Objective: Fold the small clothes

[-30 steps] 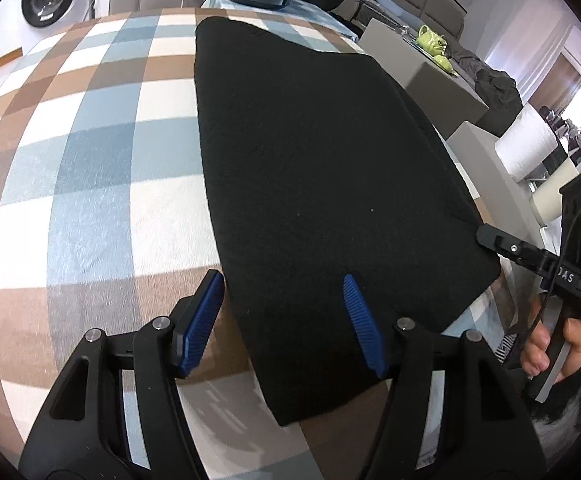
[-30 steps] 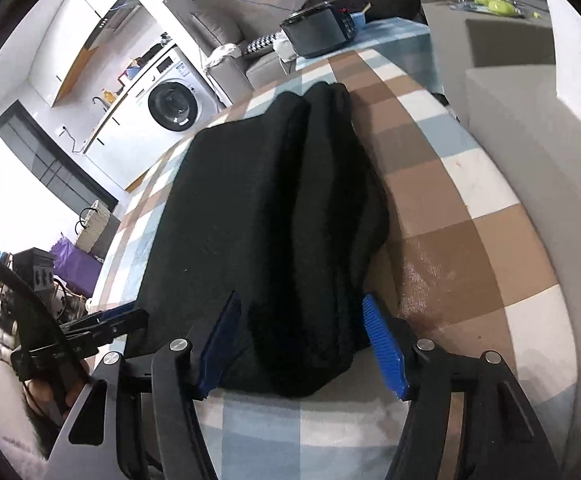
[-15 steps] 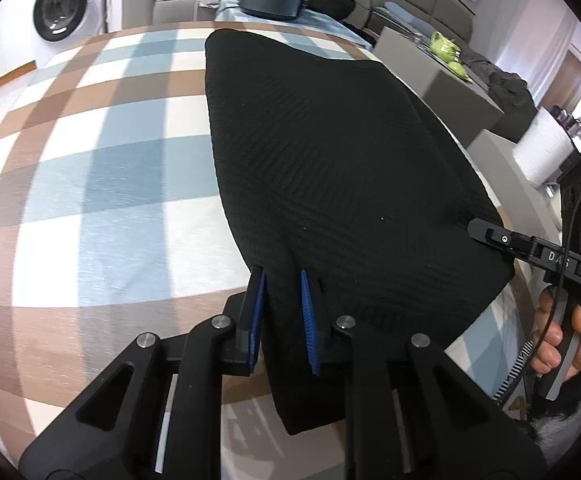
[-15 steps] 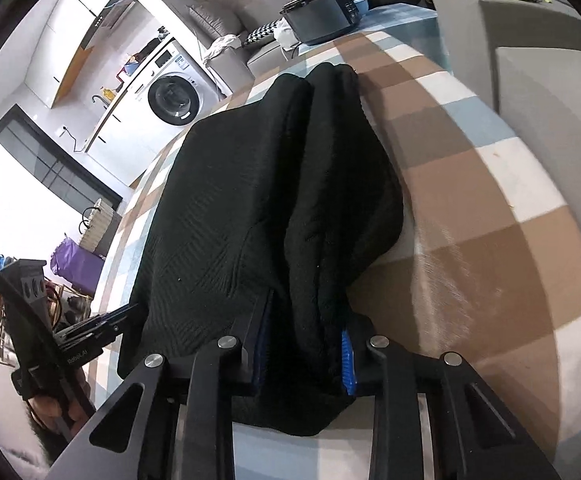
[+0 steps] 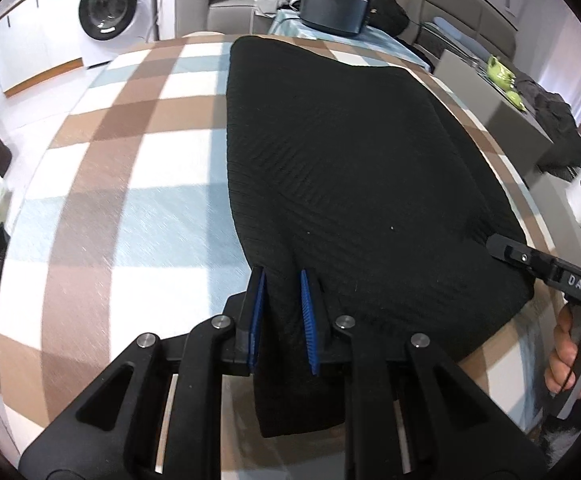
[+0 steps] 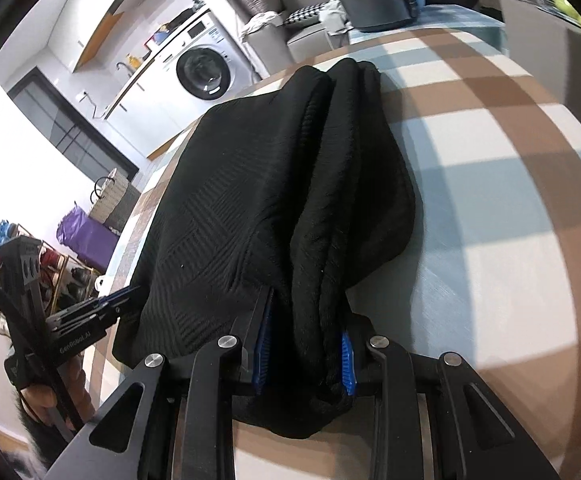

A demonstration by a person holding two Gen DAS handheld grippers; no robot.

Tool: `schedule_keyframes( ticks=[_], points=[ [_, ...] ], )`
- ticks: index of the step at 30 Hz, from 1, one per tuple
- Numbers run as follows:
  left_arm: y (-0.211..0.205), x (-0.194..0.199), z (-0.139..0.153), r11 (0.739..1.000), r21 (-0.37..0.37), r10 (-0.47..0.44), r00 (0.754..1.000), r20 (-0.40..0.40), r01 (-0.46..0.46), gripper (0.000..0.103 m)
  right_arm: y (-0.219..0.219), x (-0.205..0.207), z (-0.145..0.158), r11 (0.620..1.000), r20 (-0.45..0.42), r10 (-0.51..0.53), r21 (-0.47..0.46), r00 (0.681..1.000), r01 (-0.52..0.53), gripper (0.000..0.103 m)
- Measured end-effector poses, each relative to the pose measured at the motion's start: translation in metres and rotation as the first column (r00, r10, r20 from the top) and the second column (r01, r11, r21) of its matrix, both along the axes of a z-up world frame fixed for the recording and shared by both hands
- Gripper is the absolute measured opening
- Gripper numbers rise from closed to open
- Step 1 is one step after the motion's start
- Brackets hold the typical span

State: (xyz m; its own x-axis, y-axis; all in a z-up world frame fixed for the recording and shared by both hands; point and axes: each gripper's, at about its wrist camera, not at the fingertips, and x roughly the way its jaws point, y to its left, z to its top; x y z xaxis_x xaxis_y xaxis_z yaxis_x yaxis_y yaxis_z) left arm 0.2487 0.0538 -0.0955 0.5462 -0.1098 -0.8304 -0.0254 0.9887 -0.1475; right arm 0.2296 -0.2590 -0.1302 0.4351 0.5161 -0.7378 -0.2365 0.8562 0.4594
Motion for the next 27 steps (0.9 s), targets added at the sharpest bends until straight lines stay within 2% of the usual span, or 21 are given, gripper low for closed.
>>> schedule_keyframes(
  ticks=[6, 20, 27],
  points=[
    [0.014, 0.023, -0.003, 0.999, 0.035, 0.021, 1.0, 0.01, -0.022, 0.015, 0.017, 0.014, 0.001, 1.0, 0.01, 0.023, -0.019, 1.0, -0.023, 0.028],
    [0.022, 0.061, -0.009, 0.998, 0.032, 0.05, 0.998, 0.045, -0.051, 0.015, 0.033, 0.038, 0.001, 0.998, 0.035, 0.014, -0.063, 0.999, -0.012, 0.028],
    [0.024, 0.065, -0.01, 0.998, 0.025, 0.05, 0.997, 0.056, -0.052, 0.015, 0.032, 0.027, 0.002, 0.997, 0.046, 0.007, -0.075, 0.999, -0.003, 0.029]
  ],
)
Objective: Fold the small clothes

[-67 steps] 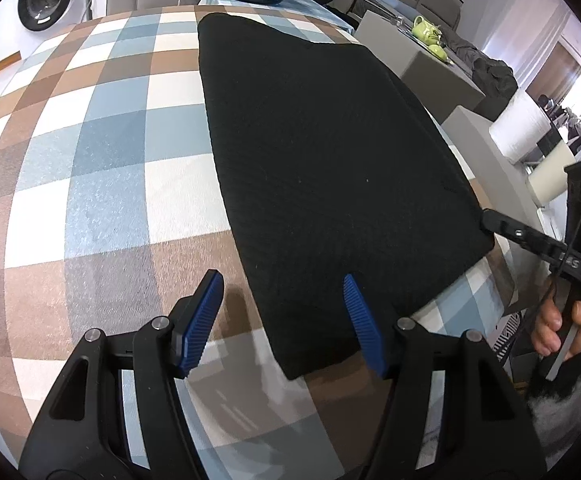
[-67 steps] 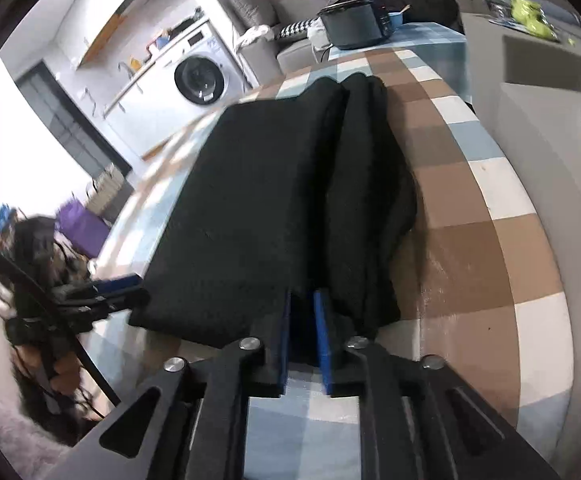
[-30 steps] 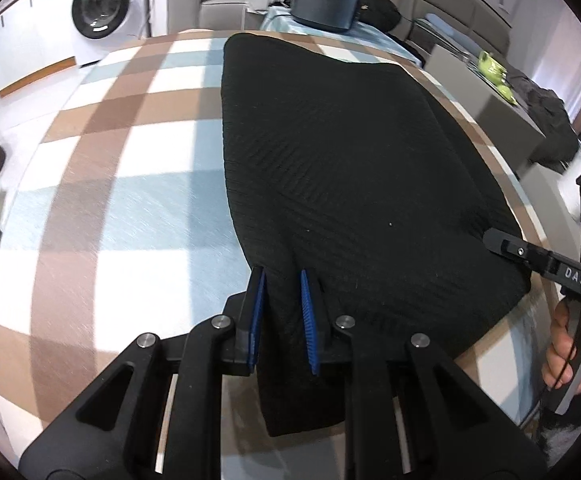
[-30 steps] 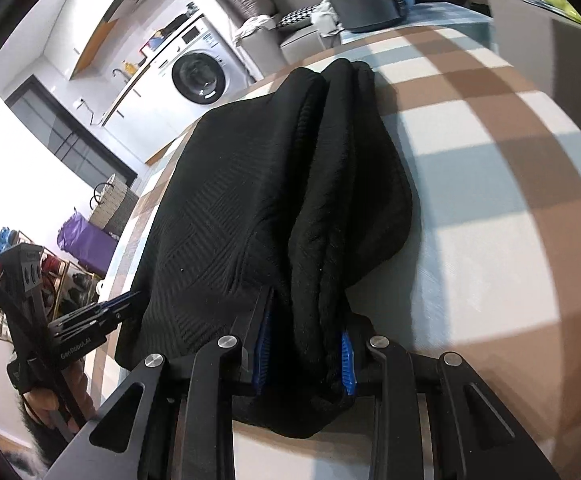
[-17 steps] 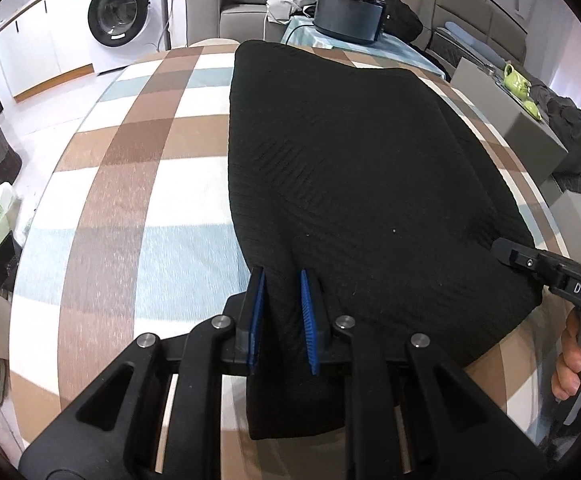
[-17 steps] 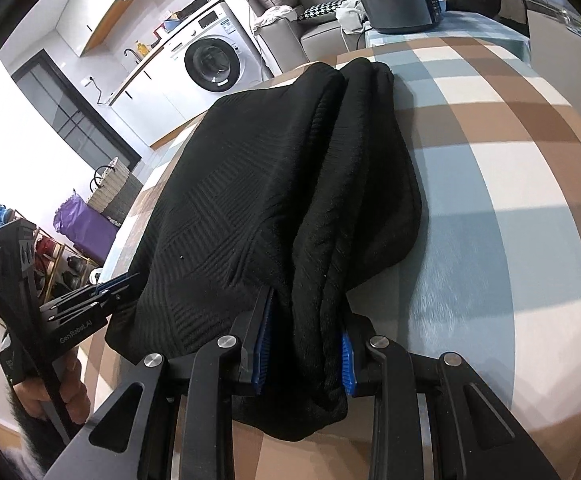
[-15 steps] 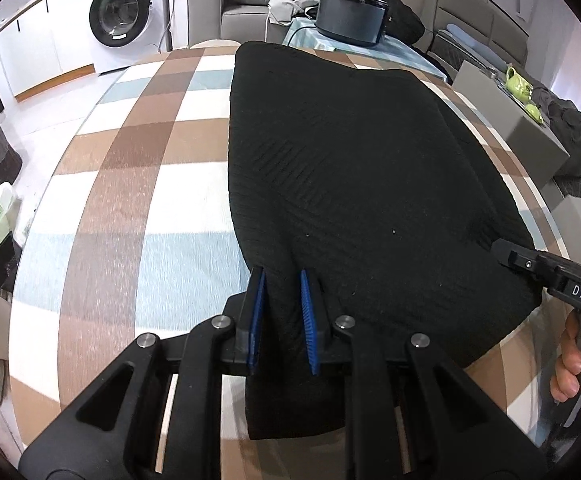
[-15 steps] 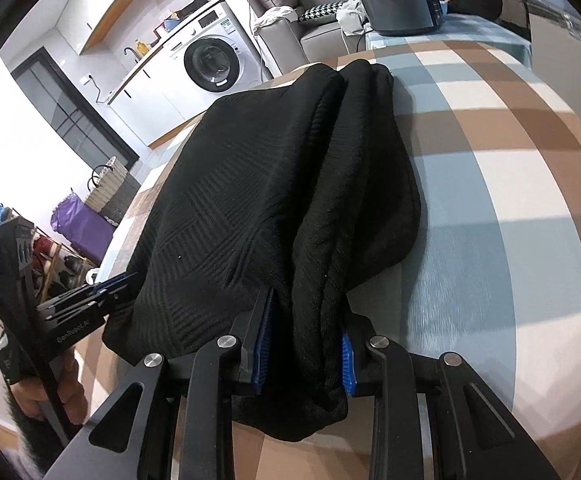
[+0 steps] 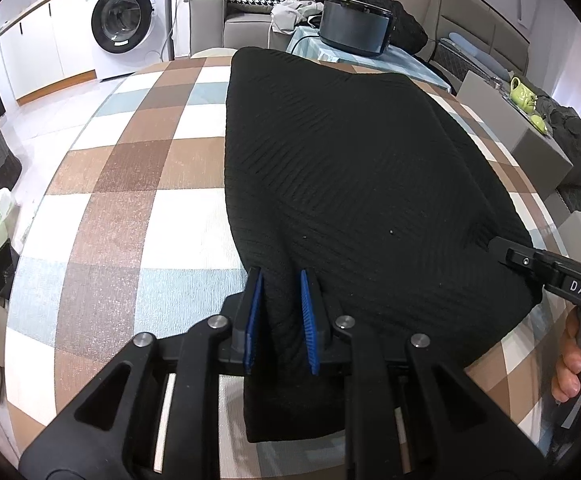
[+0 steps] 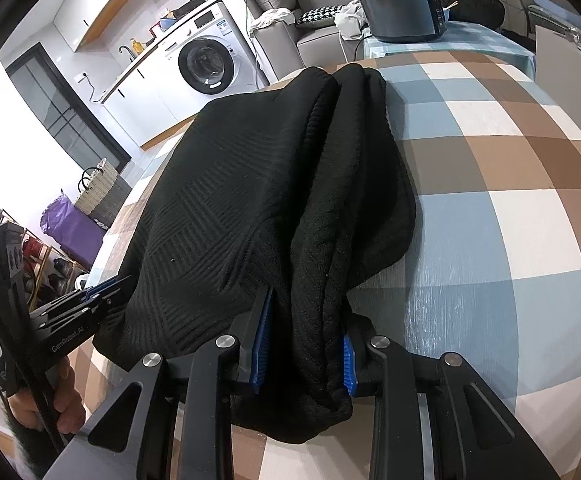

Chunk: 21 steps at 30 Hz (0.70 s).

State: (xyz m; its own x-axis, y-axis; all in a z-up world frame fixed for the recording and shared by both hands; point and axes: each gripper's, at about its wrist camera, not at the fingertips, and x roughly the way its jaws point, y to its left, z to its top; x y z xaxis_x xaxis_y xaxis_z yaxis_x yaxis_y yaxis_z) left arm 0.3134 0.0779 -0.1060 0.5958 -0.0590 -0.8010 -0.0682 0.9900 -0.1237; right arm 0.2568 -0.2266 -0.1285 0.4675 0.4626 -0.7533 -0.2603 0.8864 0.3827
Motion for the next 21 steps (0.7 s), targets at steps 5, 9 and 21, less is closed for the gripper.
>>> schedule_keyframes(
  ticks=[5, 9, 21],
  points=[
    [0.006, -0.008, 0.002, 0.999, -0.037, 0.008, 1.0, -0.009, -0.008, 0.019, -0.01, -0.007, 0.002, 0.999, -0.014, -0.022, 0.033, 1.0, 0.023, 0.039],
    [0.01, -0.021, 0.003, 0.998, -0.064, 0.008, 1.0, -0.015, -0.009, 0.021, -0.019, -0.017, 0.005, 0.997, -0.023, -0.012, 0.078, 1.0, 0.014, 0.04],
    [0.01, -0.036, 0.002, 0.997, -0.076, 0.013, 1.0, -0.028, -0.015, 0.024, -0.028, -0.019, 0.005, 0.987, -0.059, -0.017, 0.157, 0.998, 0.026, 0.04]
  ],
)
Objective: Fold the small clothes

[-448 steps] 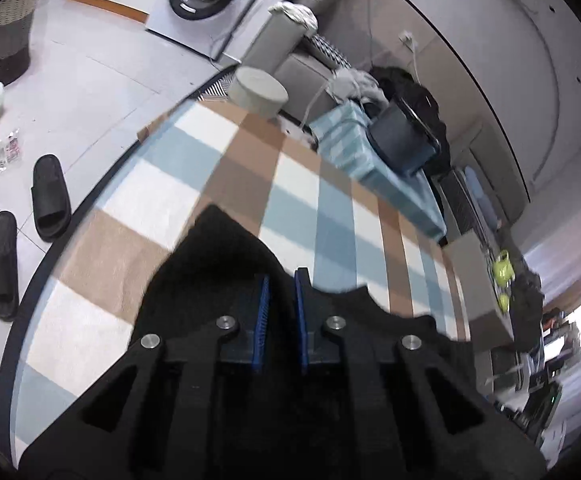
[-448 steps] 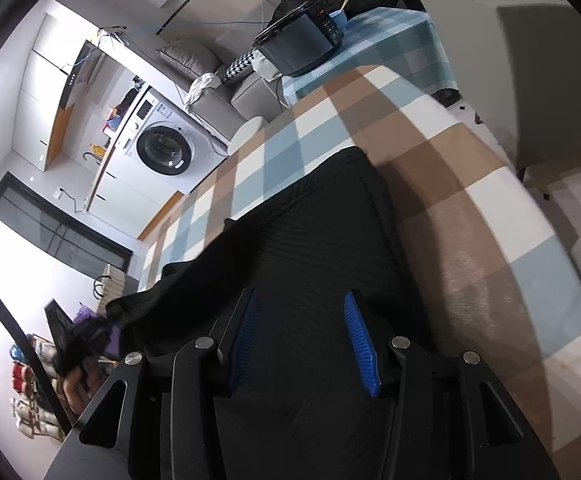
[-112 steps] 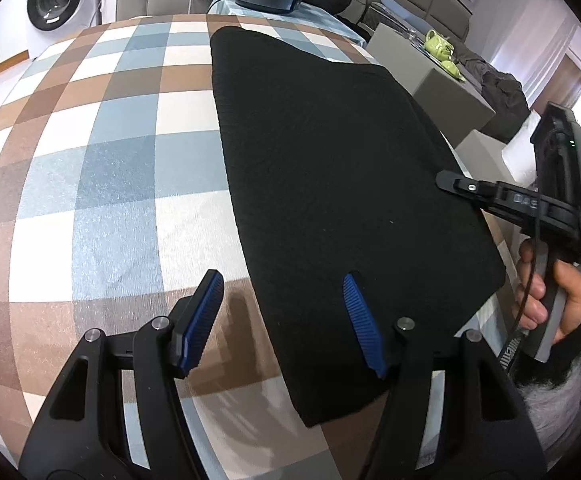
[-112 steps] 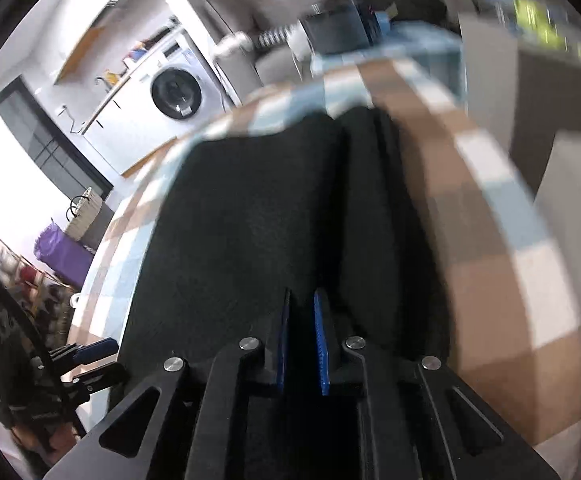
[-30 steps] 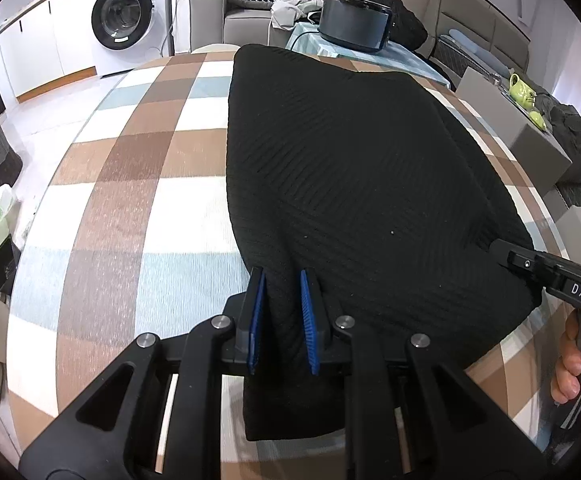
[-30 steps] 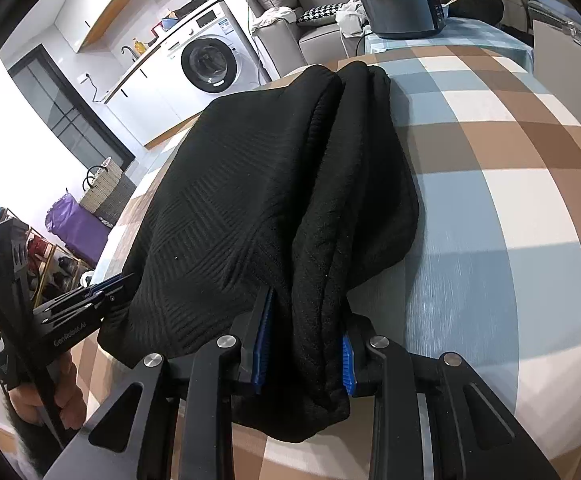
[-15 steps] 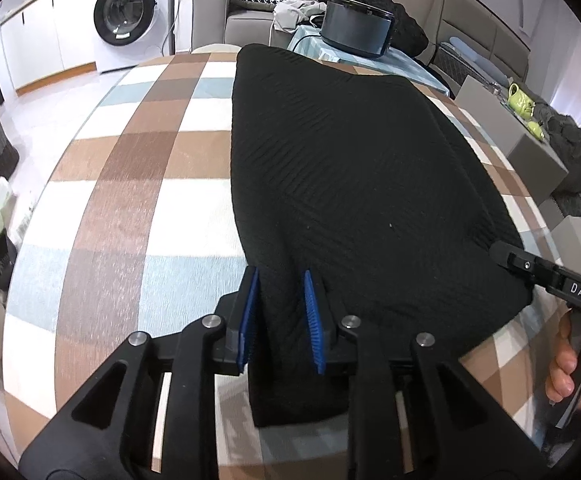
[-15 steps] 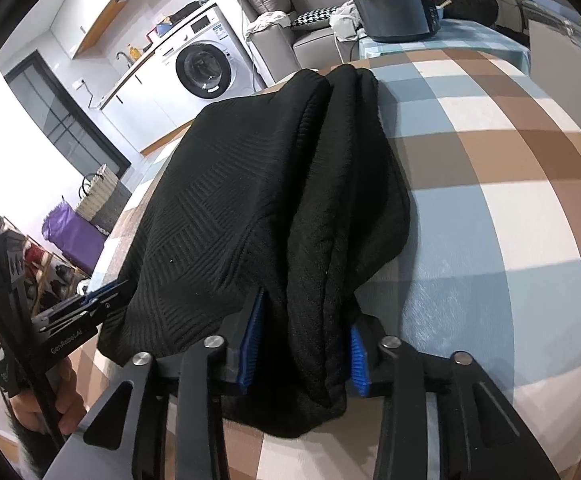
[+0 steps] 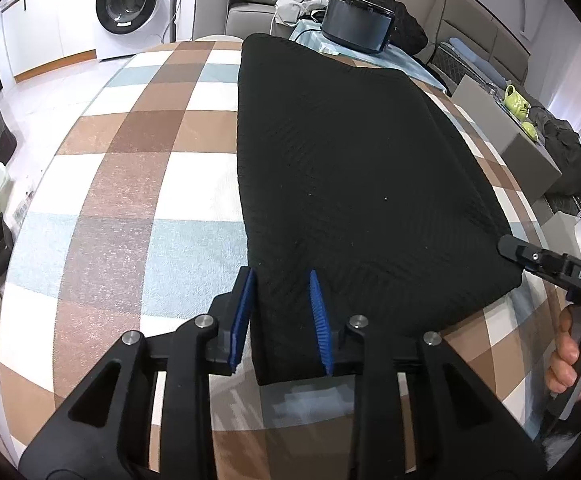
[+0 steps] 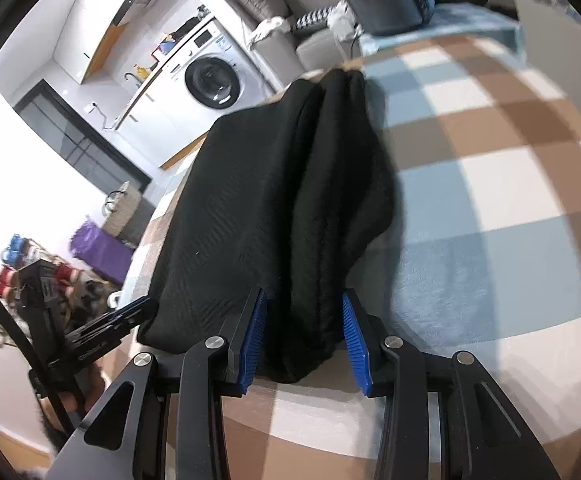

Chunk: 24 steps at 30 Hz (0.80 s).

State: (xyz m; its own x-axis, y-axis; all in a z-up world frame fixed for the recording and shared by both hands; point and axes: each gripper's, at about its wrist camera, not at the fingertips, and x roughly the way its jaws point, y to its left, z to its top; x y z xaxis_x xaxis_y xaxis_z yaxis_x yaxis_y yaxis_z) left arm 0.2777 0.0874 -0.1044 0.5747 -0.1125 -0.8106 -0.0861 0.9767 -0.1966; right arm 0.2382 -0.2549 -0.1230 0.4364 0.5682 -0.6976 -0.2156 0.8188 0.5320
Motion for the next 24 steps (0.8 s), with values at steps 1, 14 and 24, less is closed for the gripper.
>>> schedule_keyframes(
  ticks=[1, 14, 24],
  points=[
    [-0.001, 0.0, 0.0, 1.0, -0.004, -0.001, 1.0, 0.004, 0.001, 0.024, 0.003, 0.0, 0.0, 1.0, 0.012, 0.002, -0.011, 1.0, -0.001, 0.04],
    [-0.015, -0.021, 0.002, 0.996, 0.07, -0.06, 0.998, 0.01, 0.059, 0.018, 0.012, -0.011, -0.003, 0.999, -0.002, 0.049, -0.022, 0.999, -0.049, 0.024],
    [-0.025, -0.092, 0.005, 0.995, 0.058, -0.081, 0.997, -0.018, 0.082, 0.018, 0.002, -0.06, -0.002, 0.995, -0.028, 0.103, -0.01, 0.994, -0.103, 0.024]
  ],
)
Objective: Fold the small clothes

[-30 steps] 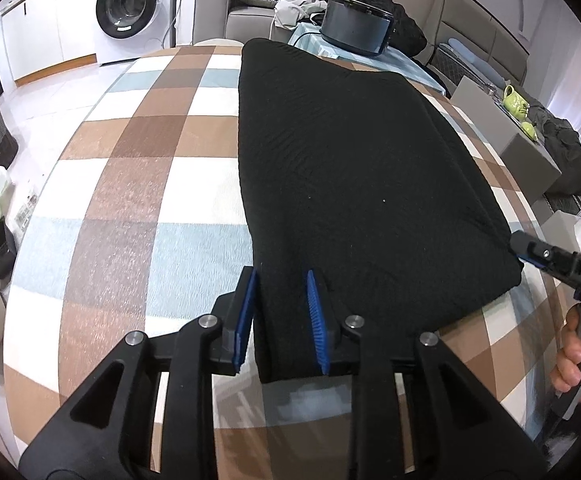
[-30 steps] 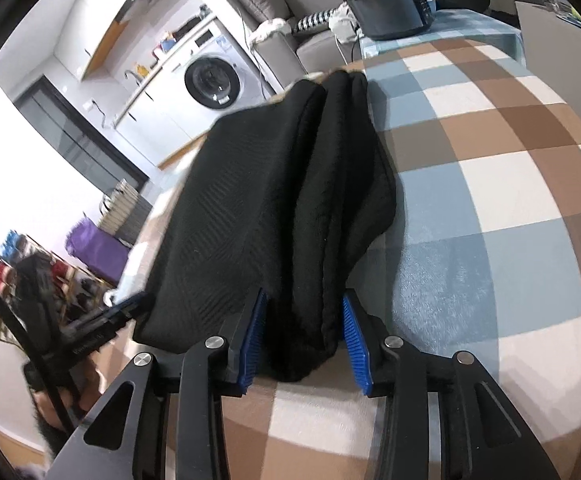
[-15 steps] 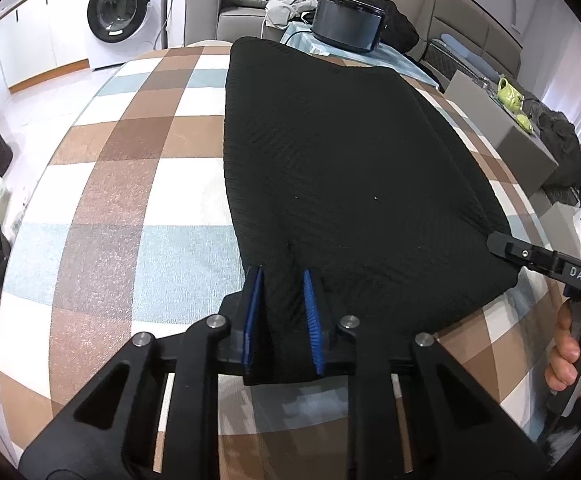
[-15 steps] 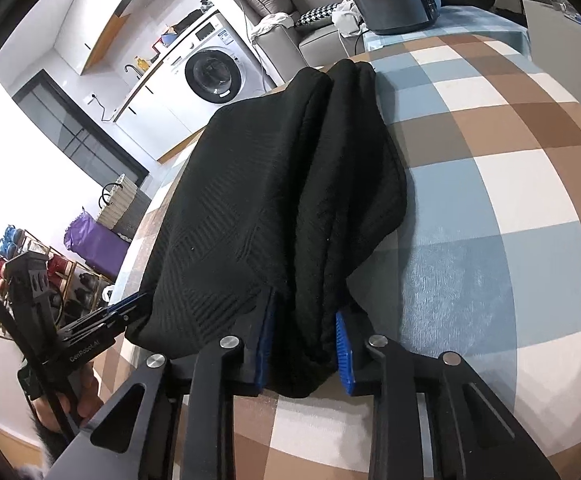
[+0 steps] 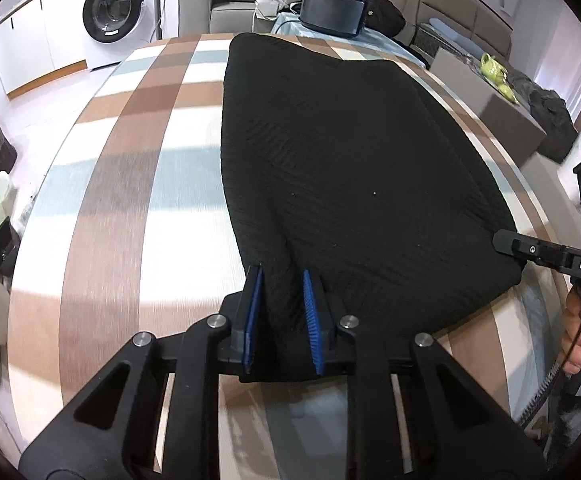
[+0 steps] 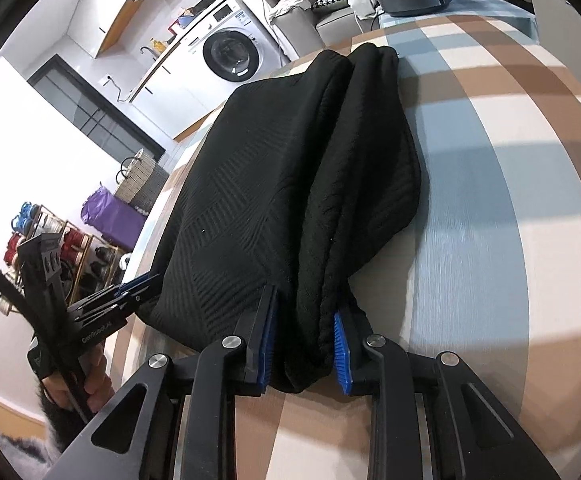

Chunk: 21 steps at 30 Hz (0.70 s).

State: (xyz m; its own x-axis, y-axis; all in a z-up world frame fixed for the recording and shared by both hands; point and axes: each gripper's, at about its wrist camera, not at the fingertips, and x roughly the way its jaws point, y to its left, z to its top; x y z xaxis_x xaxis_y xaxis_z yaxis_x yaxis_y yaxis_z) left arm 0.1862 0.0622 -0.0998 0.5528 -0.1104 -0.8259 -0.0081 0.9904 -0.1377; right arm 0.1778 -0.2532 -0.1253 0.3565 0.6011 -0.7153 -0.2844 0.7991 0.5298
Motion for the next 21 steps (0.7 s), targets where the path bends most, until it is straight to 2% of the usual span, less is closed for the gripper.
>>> schedule_keyframes(
  ticks=[4, 9, 12, 14, 18, 21],
  points=[
    [-0.013, -0.031, 0.002, 0.999, 0.021, -0.031, 0.999, -0.016, 0.031, 0.018, -0.007, -0.029, 0.0, 1.0, -0.016, 0.024, 0.002, 1.0, -0.024, 0.025],
    [-0.012, -0.045, 0.008, 1.0, -0.01, -0.017, 1.0, -0.014, 0.017, 0.019, -0.02, -0.041, 0.0, 0.999, -0.018, -0.024, 0.035, 1.0, 0.024, 0.028],
    [-0.006, -0.048, 0.022, 0.999, -0.045, 0.002, 1.0, 0.012, -0.002, 0.023, -0.029, -0.042, 0.007, 0.995, 0.024, -0.081, 0.055, 0.996, 0.08, 0.03],
    [-0.006, -0.052, 0.039, 0.998, -0.066, -0.014, 0.997, 0.074, 0.019, 0.028, -0.038, -0.044, 0.017, 0.99, 0.071, -0.117, 0.088, 0.991, 0.11, 0.034],
    [-0.022, -0.05, 0.058, 0.993, -0.082, -0.076, 0.989, 0.124, 0.086, 0.044, -0.04, -0.042, 0.017, 0.988, 0.078, -0.096, 0.126, 0.992, 0.085, 0.038],
    [-0.048, -0.041, 0.059, 0.985, -0.079, -0.144, 0.982, 0.124, 0.154, 0.046, -0.032, -0.038, 0.007, 0.992, 0.067, -0.061, 0.113, 0.996, 0.053, 0.038]
  ],
)
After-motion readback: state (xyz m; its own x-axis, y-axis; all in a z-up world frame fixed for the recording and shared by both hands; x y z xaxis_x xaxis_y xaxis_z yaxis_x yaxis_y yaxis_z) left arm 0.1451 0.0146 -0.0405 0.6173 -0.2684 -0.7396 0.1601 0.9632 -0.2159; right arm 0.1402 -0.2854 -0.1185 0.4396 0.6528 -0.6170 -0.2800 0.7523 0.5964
